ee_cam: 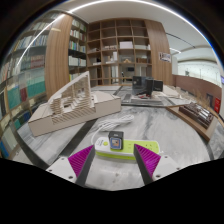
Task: Unplug charger
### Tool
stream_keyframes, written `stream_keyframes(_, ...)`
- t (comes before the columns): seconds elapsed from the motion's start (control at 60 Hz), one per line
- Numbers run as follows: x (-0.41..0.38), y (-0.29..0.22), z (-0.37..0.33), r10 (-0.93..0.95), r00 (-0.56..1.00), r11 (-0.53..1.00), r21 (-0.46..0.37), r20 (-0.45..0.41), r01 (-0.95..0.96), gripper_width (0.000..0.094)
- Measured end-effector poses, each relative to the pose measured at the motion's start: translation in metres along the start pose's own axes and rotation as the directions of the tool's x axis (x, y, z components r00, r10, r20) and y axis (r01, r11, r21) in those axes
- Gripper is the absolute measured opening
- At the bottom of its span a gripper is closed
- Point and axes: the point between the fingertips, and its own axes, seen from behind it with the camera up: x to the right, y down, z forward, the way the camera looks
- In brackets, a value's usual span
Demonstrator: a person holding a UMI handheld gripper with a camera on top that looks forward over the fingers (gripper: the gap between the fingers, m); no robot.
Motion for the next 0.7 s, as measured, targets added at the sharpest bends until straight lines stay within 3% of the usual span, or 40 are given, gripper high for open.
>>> stream_keyframes(0.133,0.009,-0.009,0.044,0.02,0.999,1.0,0.007,-0.045,-0.02,0.0797)
stream_keyframes(0.167,0.008,-0.009,0.054,0.018,0.999,1.0,0.0,-0.051,-0.018,0.0661)
stream_keyframes(0.217,0.014,-0.003,0.06,-0.017,0.997,1.0,-0.013,-0.073,0.016,0.0286)
stream_keyframes(0.567,0.014,-0.009,0.061,0.017,0.998,1.0,0.014,-0.066,-0.016,0.0125)
stream_keyframes(0.6,0.013,-0.016,0.058,0.004,0.998,0.999,0.042,-0.061,-0.002,0.0124)
stream_keyframes(0.7,0.023,-0.106,0.007,-0.015,0.992,0.956,0.289,-0.124,0.05,0.0122)
